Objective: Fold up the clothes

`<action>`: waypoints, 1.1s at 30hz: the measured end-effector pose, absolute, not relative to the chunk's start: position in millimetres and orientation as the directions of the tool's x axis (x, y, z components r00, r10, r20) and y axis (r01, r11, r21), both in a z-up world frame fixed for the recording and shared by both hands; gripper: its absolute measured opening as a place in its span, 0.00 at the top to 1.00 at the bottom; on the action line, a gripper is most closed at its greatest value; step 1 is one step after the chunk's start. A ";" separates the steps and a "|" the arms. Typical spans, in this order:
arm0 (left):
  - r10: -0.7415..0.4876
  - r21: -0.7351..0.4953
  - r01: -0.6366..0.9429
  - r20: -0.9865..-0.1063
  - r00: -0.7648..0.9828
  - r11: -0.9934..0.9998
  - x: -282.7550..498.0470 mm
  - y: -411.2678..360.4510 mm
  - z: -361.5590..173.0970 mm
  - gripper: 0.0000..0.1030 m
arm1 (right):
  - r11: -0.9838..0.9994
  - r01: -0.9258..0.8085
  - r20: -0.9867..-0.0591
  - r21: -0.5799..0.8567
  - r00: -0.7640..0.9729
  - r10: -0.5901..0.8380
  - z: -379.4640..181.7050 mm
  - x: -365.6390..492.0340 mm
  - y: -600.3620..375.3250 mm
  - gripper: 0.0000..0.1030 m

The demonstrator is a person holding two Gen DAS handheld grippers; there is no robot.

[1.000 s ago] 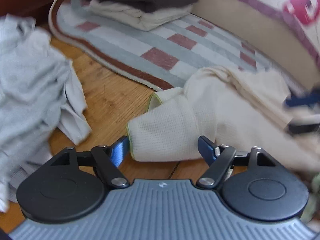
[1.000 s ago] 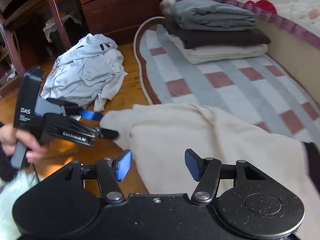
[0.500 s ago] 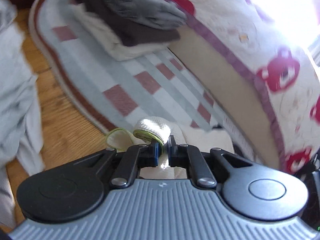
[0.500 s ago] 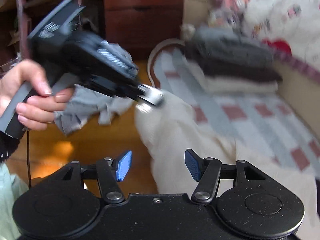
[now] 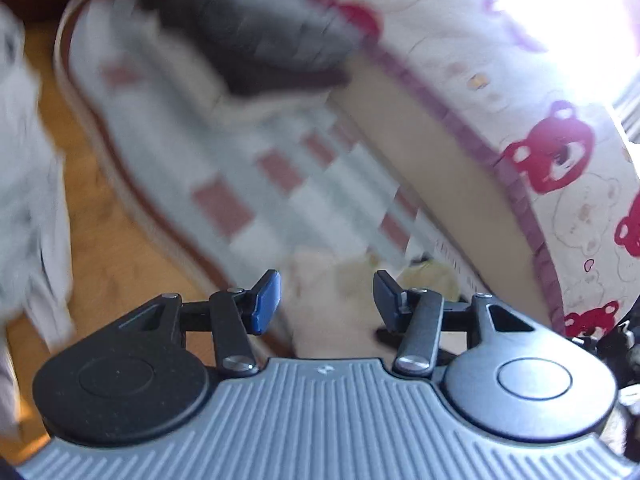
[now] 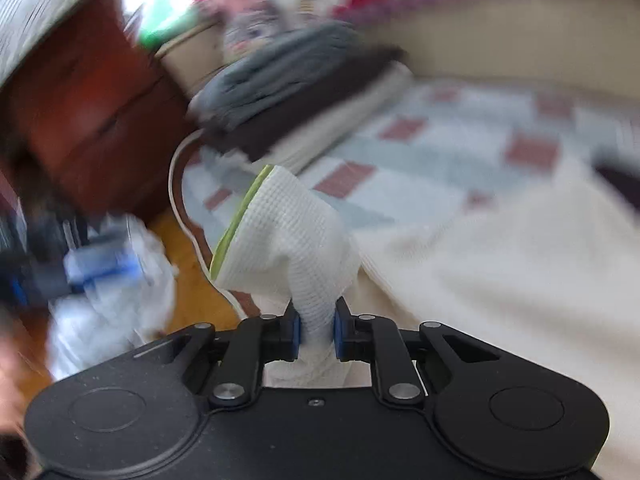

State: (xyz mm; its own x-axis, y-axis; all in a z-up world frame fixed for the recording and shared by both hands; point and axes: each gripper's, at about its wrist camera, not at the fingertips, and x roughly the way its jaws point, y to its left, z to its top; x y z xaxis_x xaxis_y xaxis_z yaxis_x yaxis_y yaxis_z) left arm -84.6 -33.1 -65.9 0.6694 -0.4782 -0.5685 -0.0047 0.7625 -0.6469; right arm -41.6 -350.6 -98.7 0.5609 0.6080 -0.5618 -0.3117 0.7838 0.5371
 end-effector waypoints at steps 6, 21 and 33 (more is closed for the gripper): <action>-0.529 -0.709 -0.028 -0.550 0.646 0.705 -74.2 -45.4 -83.7 0.51 | 0.770 -0.408 -0.522 0.491 0.570 0.635 -97.4 -56.3 -334.8 0.82; -0.535 -0.730 -0.091 -0.574 0.620 0.678 -68.5 -59.2 -123.1 0.82 | 0.646 -0.573 -0.499 0.504 0.418 0.759 -101.6 -62.6 -310.4 0.73; -0.278 -0.497 -0.118 -0.650 0.707 0.860 -68.3 -18.4 -67.1 0.95 | 0.906 -0.229 -0.705 0.355 0.571 0.421 -136.1 -41.3 -355.3 0.55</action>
State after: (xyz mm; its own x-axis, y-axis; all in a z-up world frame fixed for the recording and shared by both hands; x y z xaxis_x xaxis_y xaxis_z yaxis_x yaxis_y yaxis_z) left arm -68.3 -18.4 -67.0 0.7072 -0.2782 -0.6500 -0.1182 0.8599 -0.4966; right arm -41.3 -355.3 -136.1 0.5710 0.4207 -0.7050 -0.2289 0.9062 0.3555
